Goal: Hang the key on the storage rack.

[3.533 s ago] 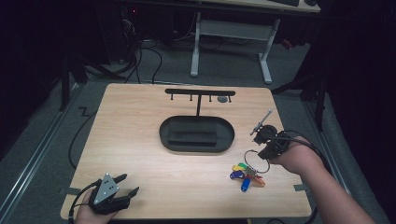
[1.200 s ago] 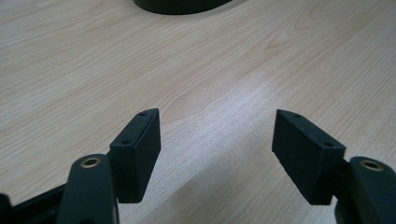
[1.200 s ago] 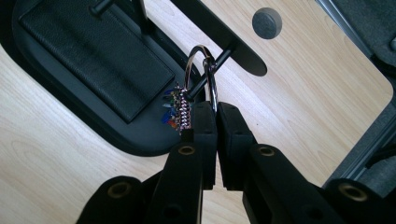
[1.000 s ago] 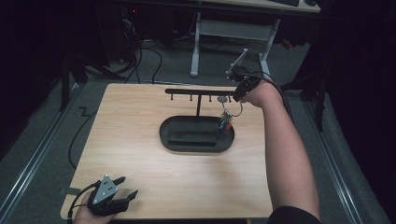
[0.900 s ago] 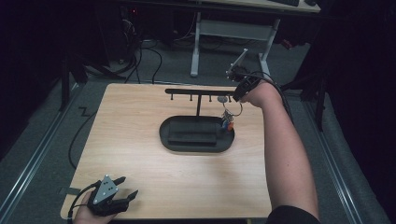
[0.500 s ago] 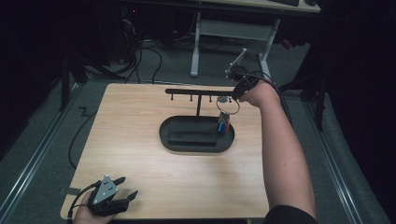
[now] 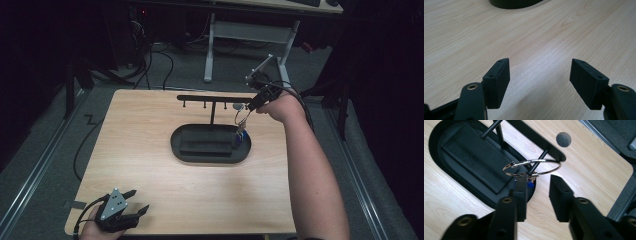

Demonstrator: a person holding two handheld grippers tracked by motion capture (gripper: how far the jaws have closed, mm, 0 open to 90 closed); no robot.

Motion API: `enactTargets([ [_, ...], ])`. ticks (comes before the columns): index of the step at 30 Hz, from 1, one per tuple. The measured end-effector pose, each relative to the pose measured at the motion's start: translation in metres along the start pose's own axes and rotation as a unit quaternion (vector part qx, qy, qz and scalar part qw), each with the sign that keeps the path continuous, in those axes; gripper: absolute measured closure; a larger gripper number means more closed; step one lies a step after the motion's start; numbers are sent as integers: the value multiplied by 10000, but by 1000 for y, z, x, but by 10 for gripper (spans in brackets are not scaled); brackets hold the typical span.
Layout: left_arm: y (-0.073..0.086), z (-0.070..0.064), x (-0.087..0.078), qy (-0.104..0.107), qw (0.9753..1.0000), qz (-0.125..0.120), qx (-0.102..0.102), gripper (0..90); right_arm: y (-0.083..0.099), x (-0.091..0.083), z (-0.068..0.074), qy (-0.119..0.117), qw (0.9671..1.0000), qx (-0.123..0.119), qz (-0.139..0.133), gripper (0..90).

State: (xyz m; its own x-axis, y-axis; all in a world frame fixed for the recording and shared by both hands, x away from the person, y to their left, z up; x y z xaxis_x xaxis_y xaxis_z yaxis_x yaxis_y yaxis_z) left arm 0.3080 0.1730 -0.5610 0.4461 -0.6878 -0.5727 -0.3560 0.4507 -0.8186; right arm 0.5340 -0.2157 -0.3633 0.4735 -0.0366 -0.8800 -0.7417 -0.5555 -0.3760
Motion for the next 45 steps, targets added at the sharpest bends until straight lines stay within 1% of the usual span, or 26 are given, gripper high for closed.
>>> enactTargets([
  [4,1,-1,-1,-2,10000,-57,-39,313,9,1,5,-5,9999,113,-107,538],
  [7,-1,0,-3,28,9998,-146,-133,310,16,3,8,-13,9998,115,-151,482],
  [8,-1,1,-3,26,9997,-189,-150,310,18,4,8,1,9999,67,-157,470],
  [10,-2,1,-3,14,9995,-250,-165,311,22,6,9,-2,9999,91,-119,452],
  [11,-2,1,-3,17,9995,-257,-173,310,24,6,9,1,9998,93,-155,442],
  [13,-2,0,-3,13,9995,-245,-193,302,28,7,9,-40,9998,120,-180,428],
  [14,-2,0,-3,17,9996,-208,-203,302,30,8,10,-41,9998,137,-154,419],
  [15,-2,0,-2,20,9996,-205,-211,303,32,9,9,-23,9998,108,-181,412],
  [16,-2,-1,-2,18,9996,-207,-200,302,34,11,10,-32,9997,136,-191,408],
  [19,-2,-2,-1,24,9997,-183,-145,296,43,16,10,-42,9994,217,-268,391],
  [22,-2,-4,0,38,9998,-156,-111,287,52,23,13,-101,9988,314,-352,382],
  [23,-2,-4,1,40,9998,-175,-96,287,55,26,14,-105,9986,330,-401,373],
  [24,-2,-4,1,66,9998,-148,-88,287,58,29,15,-105,9984,293,-468,357],
  [25,-2,-5,2,81,9998,-153,-92,287,62,32,18,-130,9980,366,-499,346],
  [27,-3,-6,3,125,9998,-159,-88,287,71,38,23,-132,9969,414,-649,344],
  [30,-3,-8,5,143,9998,-147,-59,288,86,48,34,-169,9957,440,-797,337],
  [33,-3,-8,7,187,9997,-135,-75,290,98,54,42,-222,9941,540,-919,334],
  [35,-3,-8,8,193,9997,-132,-69,290,107,59,46,-154,9929,595,-1022,331],
  [36,-3,-9,8,202,9997,-114,-63,290,113,62,48,-77,9920,597,-1106,332],
  [37,-3,-9,9,200,9997,-120,-62,290,116,63,49,-64,9918,612,-1121,330],
  [38,-3,-9,9,206,9997,-128,-66,290,119,65,50,1,9920,608,-1111,325],
  [39,-4,-9,9,208,9997,-126,-69,290,123,67,52,81,9911,615,-1175,328],
  [41,-3,-9,10,218,9997,-108,-79,290,131,69,56,134,9915,598,-1152,338],
  [43,-3,-10,10,234,9997,-92,-80,292,139,72,62,110,9919,533,-1144,319],
  [44,-3,-10,10,236,9996,-96,-80,292,145,74,67,175,9913,489,-1208,321],
  [45,-4,-11,11,242,9996,-110,-77,292,147,74,69,176,9905,477,-1276,328],
])
Point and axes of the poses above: each handheld gripper's, and its own axes: x roughly forward along the jaws, y roughly out of its underside, z roughly to its left, the point moved 7 cm from there along x, roughly forward along the jaws, and after that the axes turned 10 degrees about y, right-handed, at the moved point
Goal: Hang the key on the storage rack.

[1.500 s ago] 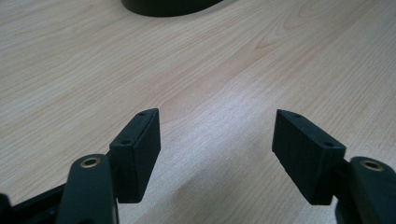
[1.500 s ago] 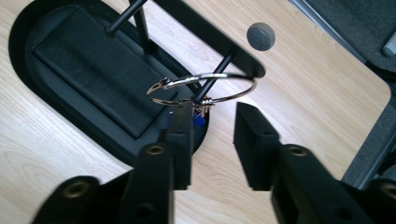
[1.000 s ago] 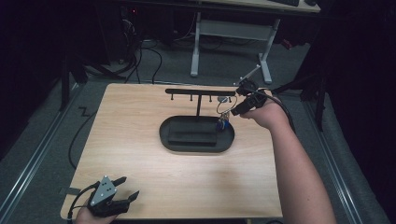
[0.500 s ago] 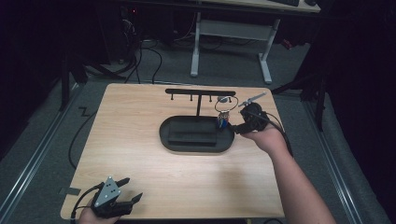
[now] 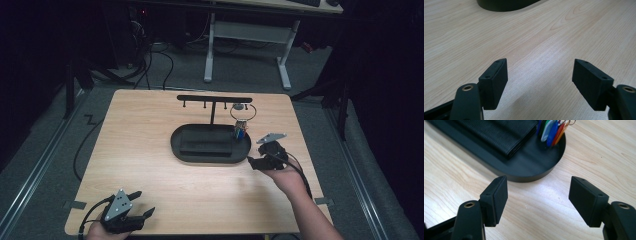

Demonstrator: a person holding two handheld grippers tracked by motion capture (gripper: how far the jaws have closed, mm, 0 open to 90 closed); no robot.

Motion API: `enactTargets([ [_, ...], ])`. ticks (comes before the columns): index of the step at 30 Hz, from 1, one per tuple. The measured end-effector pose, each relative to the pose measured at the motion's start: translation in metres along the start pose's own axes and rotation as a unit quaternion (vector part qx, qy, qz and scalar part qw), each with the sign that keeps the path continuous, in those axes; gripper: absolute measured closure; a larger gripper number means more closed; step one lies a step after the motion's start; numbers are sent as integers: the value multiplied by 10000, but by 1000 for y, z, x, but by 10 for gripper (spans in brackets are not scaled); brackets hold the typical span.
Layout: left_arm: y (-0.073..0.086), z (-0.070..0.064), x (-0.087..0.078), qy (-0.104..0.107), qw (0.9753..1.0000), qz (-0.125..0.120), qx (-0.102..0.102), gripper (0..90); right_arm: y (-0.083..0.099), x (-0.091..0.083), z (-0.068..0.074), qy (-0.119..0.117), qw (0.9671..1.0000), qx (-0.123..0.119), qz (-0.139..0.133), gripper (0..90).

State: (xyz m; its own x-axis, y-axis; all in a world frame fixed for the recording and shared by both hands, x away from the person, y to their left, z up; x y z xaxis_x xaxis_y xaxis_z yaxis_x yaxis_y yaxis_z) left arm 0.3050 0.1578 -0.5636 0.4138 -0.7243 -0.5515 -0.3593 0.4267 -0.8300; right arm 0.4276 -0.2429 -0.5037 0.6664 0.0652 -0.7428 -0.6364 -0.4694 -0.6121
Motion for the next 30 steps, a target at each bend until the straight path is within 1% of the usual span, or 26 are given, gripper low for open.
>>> enactTargets([
  [1,0,0,0,14,10000,0,5,292,6,-1,4,-63,9999,85,-60,323],
  [3,0,-1,1,30,10000,10,14,292,16,-1,11,-174,9996,142,-179,323],
  [5,0,-2,1,33,10000,22,24,292,27,-3,17,-219,9990,190,-330,321],
  [6,0,-3,2,36,10000,18,26,292,31,-3,19,-262,9985,258,-402,318],
  [8,0,-3,2,66,10000,17,21,292,43,-4,25,-410,9966,491,-512,308],
  [9,0,-4,3,86,10000,24,23,300,49,-5,27,-468,9955,562,-603,303],
  [10,-1,-5,3,151,9999,11,26,306,53,-6,29,-503,9944,624,-685,297],
  [11,-2,-6,3,179,9998,0,34,310,63,-8,33,-592,9919,744,-837,284],
  [12,-3,-7,4,200,9998,-32,42,311,68,-10,35,-617,9908,796,-903,274],
  [14,-5,-8,5,247,9997,-45,63,311,80,-19,36,-481,9870,922,-1225,270],
  [15,-5,-9,6,267,9996,-45,55,312,85,-25,36,-419,9853,920,-1381,276],
  [16,-5,-11,7,299,9995,-26,55,312,87,-30,35,-405,9841,952,-1441,271],
  [17,-5,-12,8,319,9995,-18,66,311,89,-39,31,-360,9816,1090,-1525,265],
  [18,-4,-14,9,348,9994,2,93,311,91,-43,29,-292,9794,1174,-1617,266],
  [19,-4,-16,10,354,9993,21,127,311,95,-44,28,-208,9783,1215,-1666,267],
  [20,-3,-18,10,367,9991,65,198,312,98,-42,27,-130,9787,1200,-1658,268],
  [21,-3,-19,11,359,9991,70,230,313,102,-37,27,-114,9803,1209,-1557,264],
  [23,-4,-20,11,354,9991,65,229,313,103,-31,29,-349,9801,1316,-1441,243],
  [24,-4,-20,12,351,9991,59,217,313,102,-27,31,-396,9809,1316,-1377,242],
  [25,-5,-20,12,347,9991,59,219,314,102,-24,32,-402,9823,1243,-1341,241],
  [30,-2,-19,10,330,9990,86,289,314,98,-23,37,-386,9827,1146,-1400,241],
])
Point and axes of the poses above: each handheld gripper's, and its own axes: x roughly forward along the jaws, y roughly out of its underside, z roughly to its left, the point moved 7 cm from there along x, roughly forward along the jaws, and after that the axes turned 10 degrees about y, right-handed, at the moved point
